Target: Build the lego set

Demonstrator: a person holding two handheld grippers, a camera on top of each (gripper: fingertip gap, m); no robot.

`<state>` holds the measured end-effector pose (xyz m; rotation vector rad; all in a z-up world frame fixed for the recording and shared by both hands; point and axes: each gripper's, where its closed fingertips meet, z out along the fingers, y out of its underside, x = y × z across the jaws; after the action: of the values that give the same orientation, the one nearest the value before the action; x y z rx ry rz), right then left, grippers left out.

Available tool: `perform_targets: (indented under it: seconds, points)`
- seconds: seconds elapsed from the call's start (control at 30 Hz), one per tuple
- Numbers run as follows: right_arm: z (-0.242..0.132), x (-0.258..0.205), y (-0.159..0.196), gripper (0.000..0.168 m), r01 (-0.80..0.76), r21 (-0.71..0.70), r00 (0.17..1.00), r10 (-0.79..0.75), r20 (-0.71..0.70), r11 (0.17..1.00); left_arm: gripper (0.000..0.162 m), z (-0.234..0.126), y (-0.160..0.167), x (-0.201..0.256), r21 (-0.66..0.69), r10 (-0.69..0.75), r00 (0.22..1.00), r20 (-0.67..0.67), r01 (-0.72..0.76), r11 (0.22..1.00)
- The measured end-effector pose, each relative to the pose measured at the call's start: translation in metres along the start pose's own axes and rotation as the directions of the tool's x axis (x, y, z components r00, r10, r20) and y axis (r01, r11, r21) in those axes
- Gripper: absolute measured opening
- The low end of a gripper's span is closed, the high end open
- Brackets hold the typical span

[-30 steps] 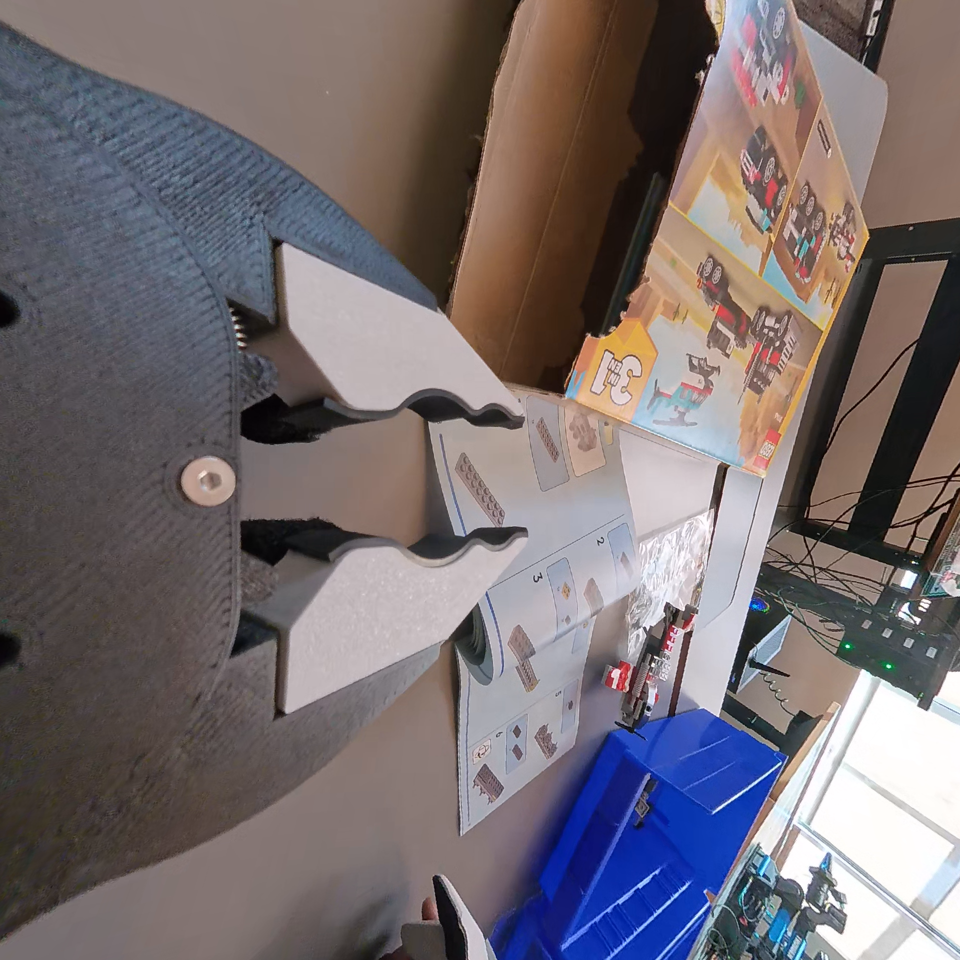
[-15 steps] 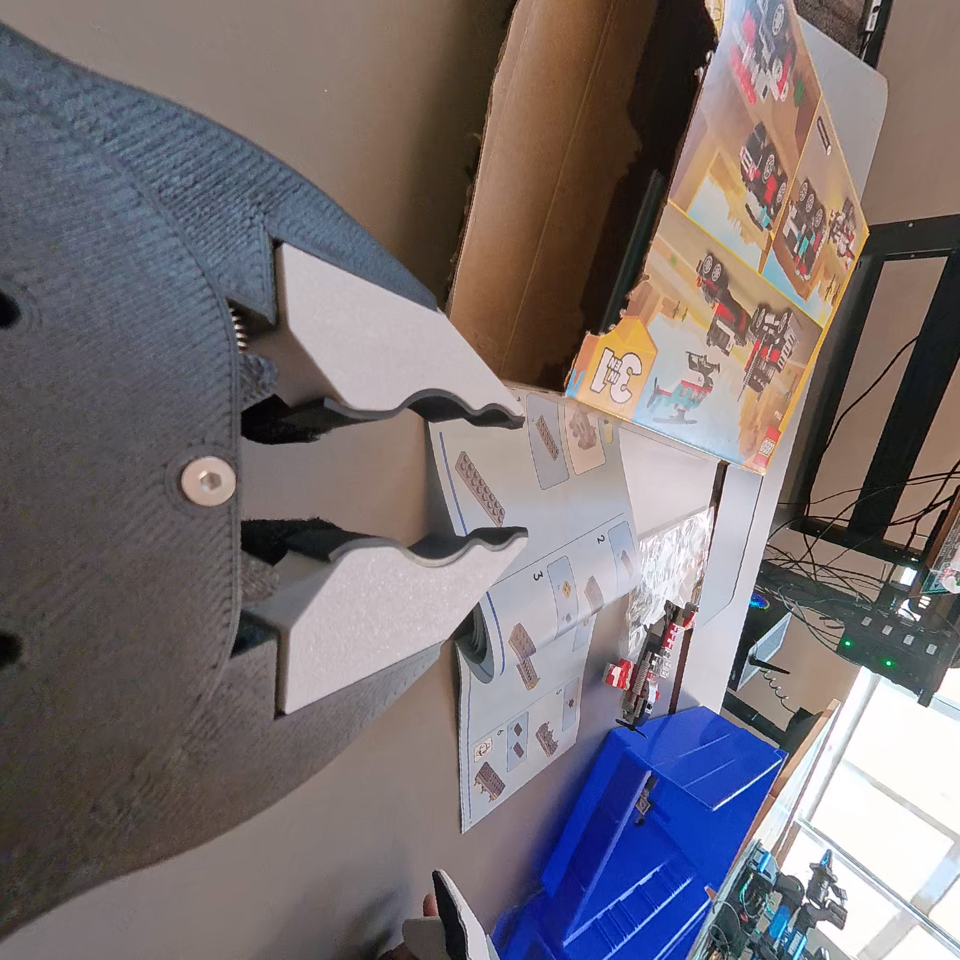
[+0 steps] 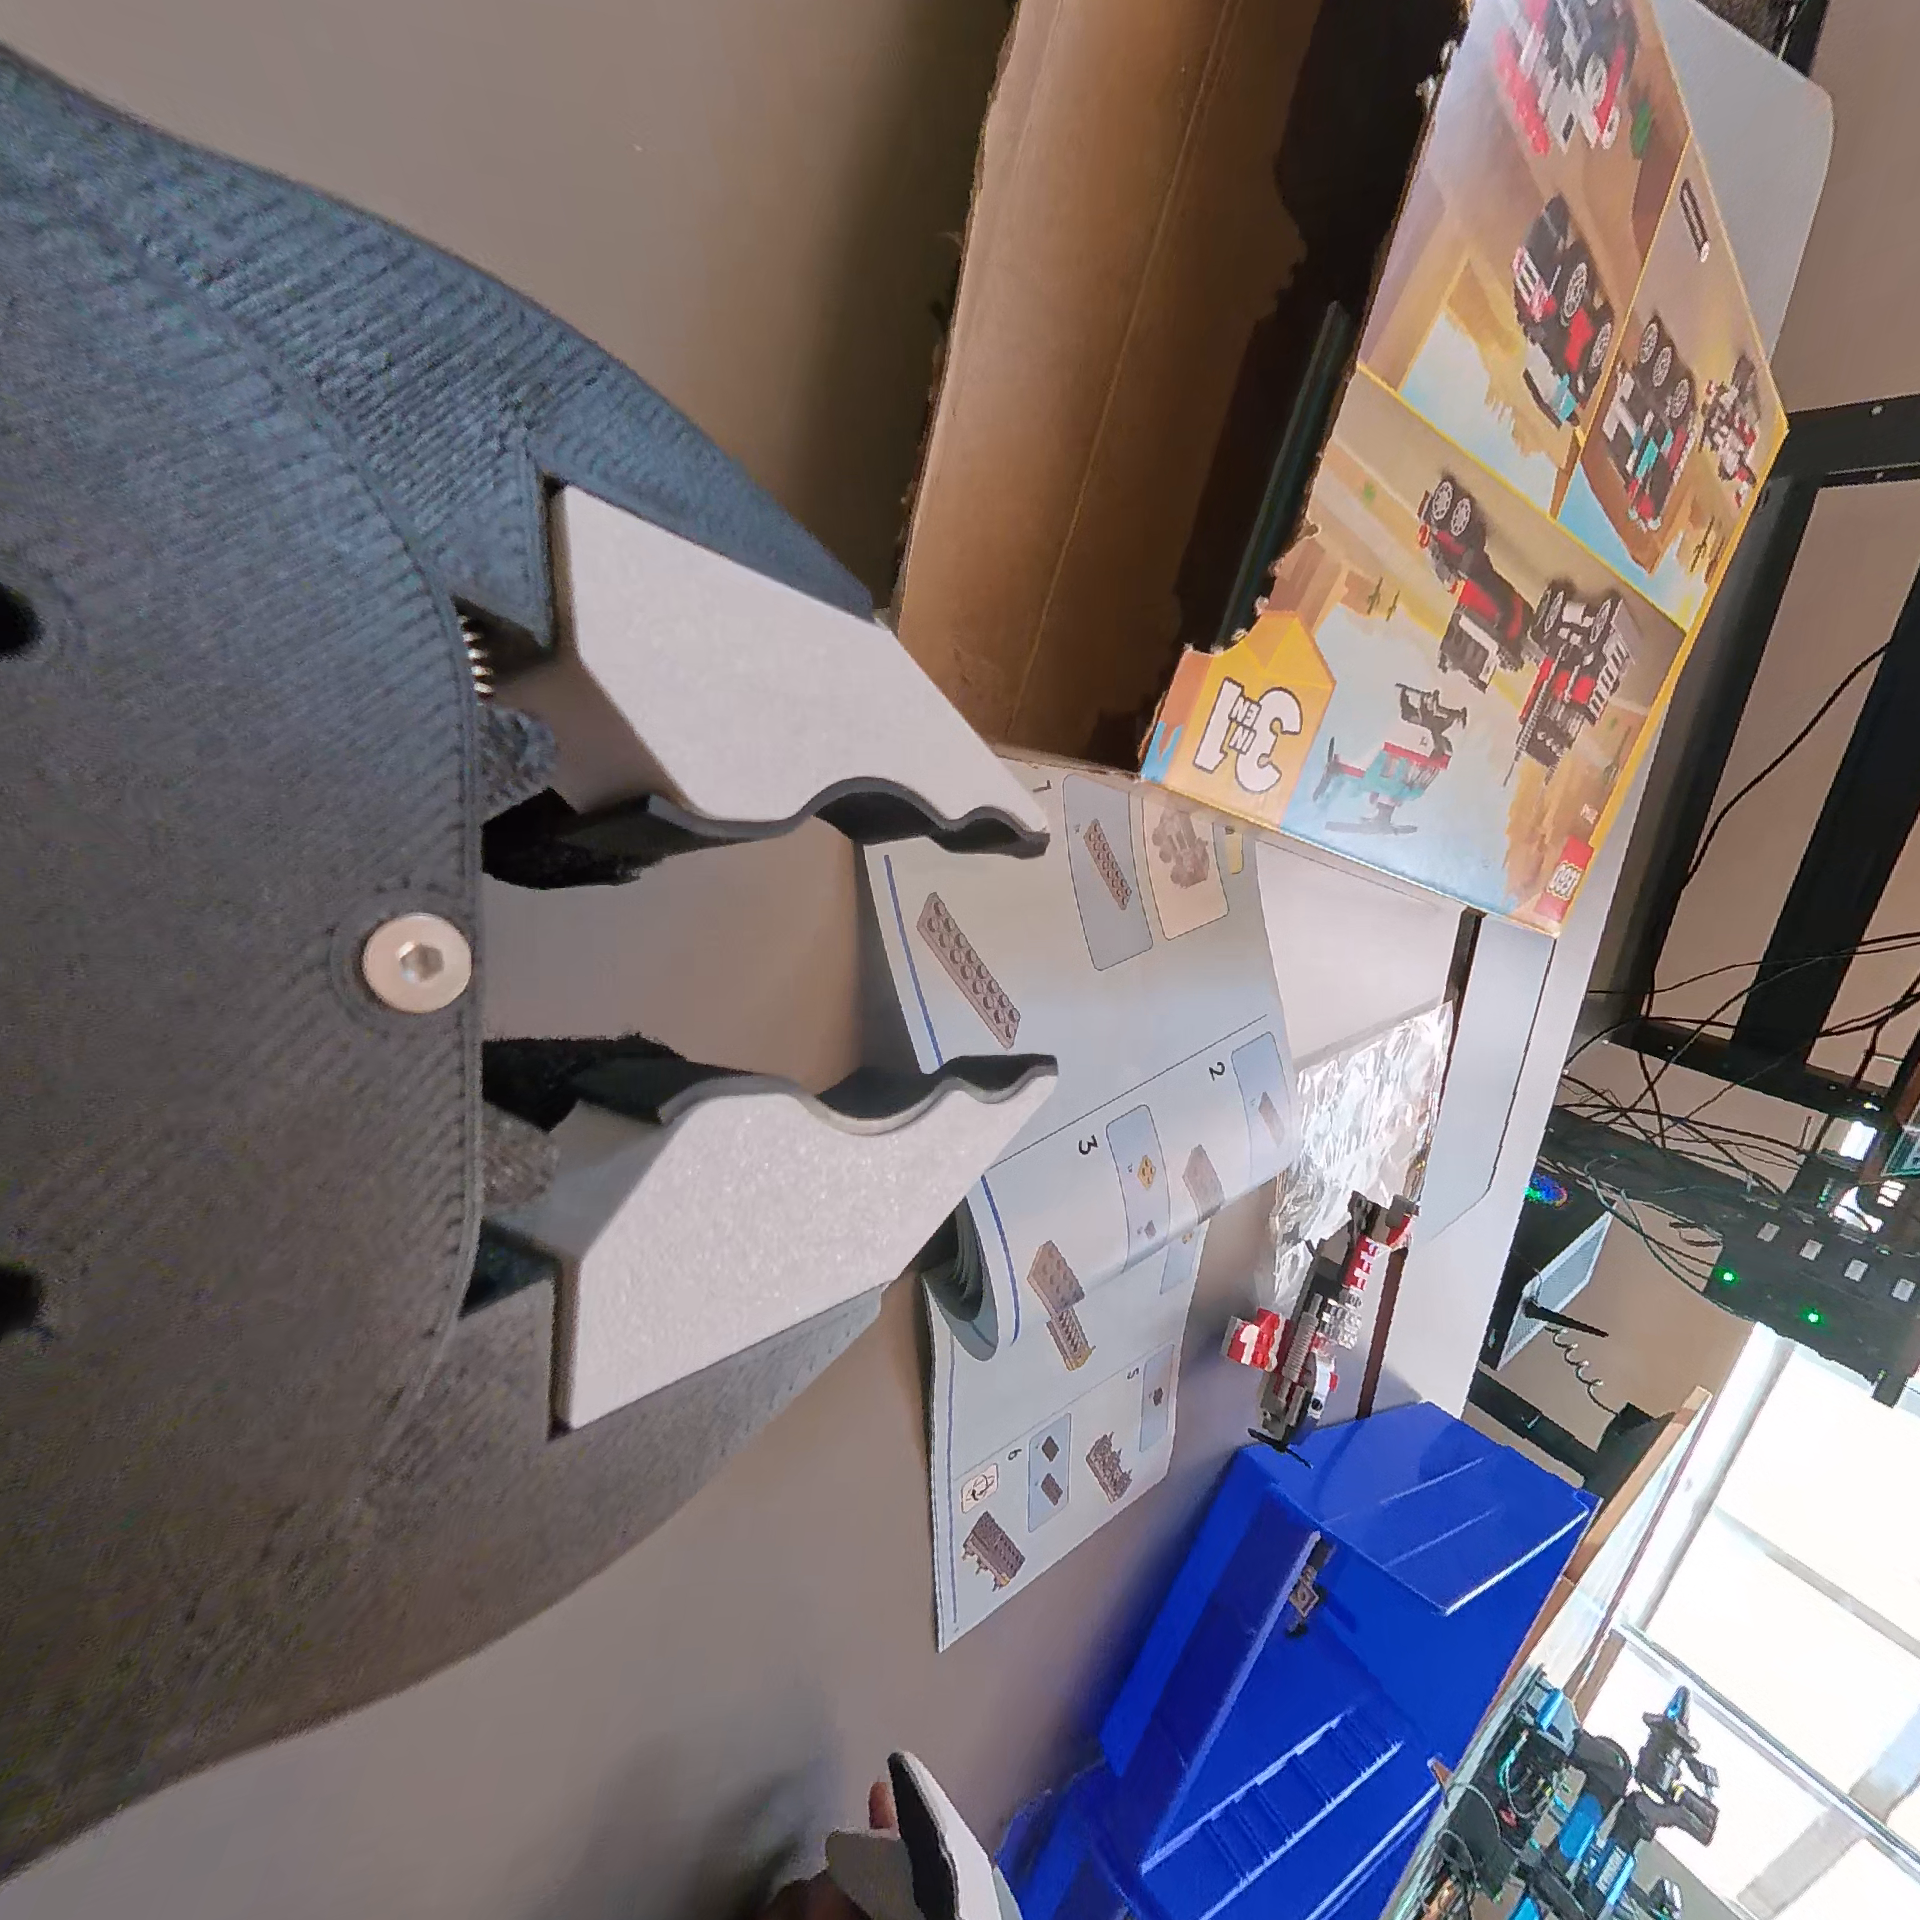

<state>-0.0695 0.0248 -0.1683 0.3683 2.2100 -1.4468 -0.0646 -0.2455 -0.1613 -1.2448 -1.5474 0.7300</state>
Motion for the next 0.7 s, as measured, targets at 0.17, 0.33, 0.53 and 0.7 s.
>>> perform_targets:
  seconds: [0.17,0.33,0.53,0.7]
  points:
    - [-0.005,-0.005,-0.005,0.05,0.017,0.043,0.999,-0.018,0.026,0.999,0.039,0.002,-0.002,0.004,0.005,0.032,0.999,-0.032,-0.032,0.999]
    - [-0.016,-0.013,-0.015,0.053,0.056,0.132,0.997,-0.063,0.051,0.99,0.039,0.005,-0.001,0.007,-0.013,0.057,0.998,-0.039,-0.057,0.998]
    - [-0.033,-0.023,-0.015,0.054,0.035,0.208,0.996,-0.051,0.073,0.978,0.04,0.01,-0.029,0.055,0.06,0.176,0.984,0.016,-0.176,0.982]
    - [-0.025,-0.034,0.003,0.057,0.048,0.102,0.992,-0.059,0.111,0.994,0.04,0.058,-0.078,0.184,0.077,0.408,0.898,-0.166,-0.4,0.913]
